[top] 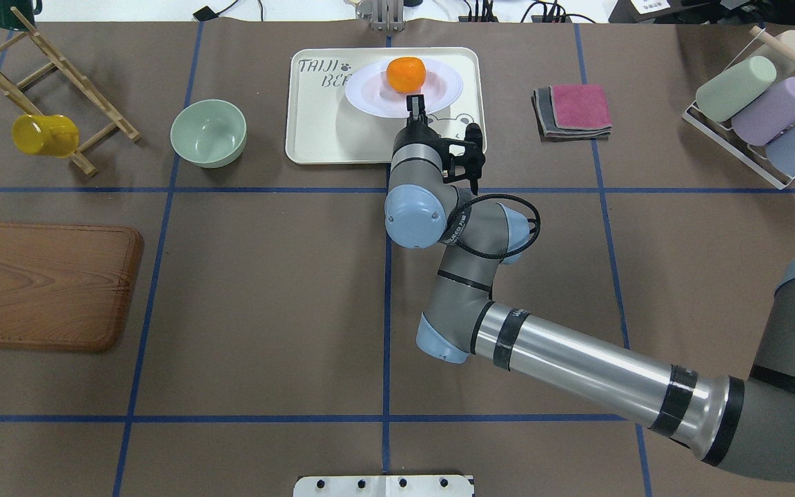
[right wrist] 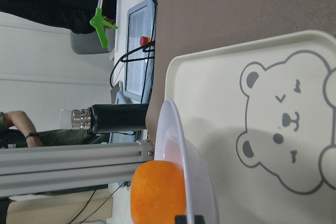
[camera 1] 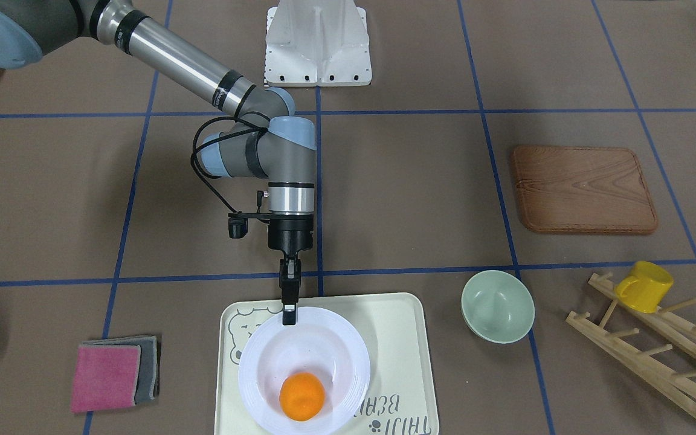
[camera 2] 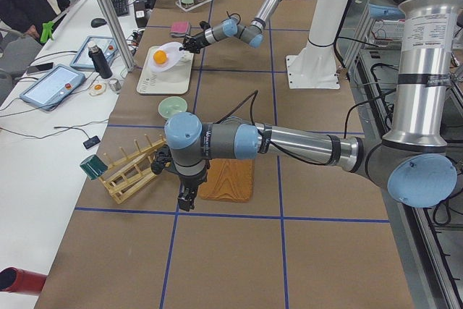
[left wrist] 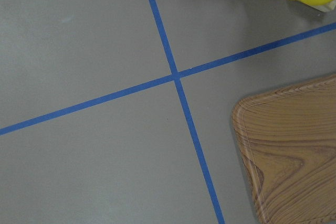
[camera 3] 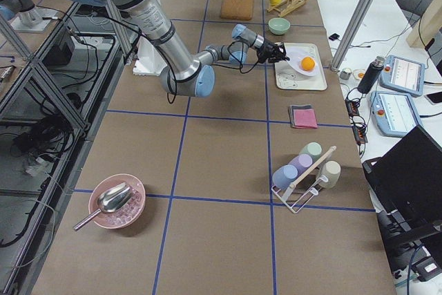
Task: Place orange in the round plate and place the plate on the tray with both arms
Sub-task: 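Slide the plate with the right gripper onto the cream bear tray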
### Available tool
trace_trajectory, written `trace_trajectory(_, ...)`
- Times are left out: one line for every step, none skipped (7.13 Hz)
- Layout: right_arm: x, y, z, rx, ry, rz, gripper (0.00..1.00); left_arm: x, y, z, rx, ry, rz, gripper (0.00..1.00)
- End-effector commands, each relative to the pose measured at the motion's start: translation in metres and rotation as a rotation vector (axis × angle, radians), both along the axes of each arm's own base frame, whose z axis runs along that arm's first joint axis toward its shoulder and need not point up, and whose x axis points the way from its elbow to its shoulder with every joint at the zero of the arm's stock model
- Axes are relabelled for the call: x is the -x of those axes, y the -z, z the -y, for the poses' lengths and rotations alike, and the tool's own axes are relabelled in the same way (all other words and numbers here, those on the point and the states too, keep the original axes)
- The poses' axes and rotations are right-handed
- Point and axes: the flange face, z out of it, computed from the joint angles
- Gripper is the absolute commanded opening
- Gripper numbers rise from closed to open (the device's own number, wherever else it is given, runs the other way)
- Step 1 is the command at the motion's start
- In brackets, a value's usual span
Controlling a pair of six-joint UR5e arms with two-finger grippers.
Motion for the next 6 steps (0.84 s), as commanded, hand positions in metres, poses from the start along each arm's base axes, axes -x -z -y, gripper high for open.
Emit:
trace_trajectory(-0.019,0.005,-0.026,-0.087,0.147,-0.164,1.00,0.000,0.000,0.000,-0.004,-0.003,0.000,0.99)
trace_trajectory(-0.053,-0.006,-0.062,-0.153,0.353,-0.268,1.00,0.000,-0.001,0.000,-0.004,-0.003,0.000,0.99)
trace_trajectory(-0.084,-0.012,-0.066,-0.117,0.504,-0.366,1.00,0.000,-0.001,0.000,-0.005,0.001,0.000,0.99)
trace_trajectory(-0.124,0.004,-0.055,-0.101,0.673,-0.489,1.00,-0.001,-0.009,-0.004,0.013,0.001,0.001,0.99)
trace_trajectory(-0.178,0.007,-0.044,-0.081,0.829,-0.572,1.00,0.000,-0.014,-0.014,0.012,-0.005,0.000,0.99)
trace_trajectory(-0.236,-0.005,-0.030,-0.100,0.974,-0.635,1.00,-0.001,-0.031,-0.028,0.057,-0.001,0.002,0.99)
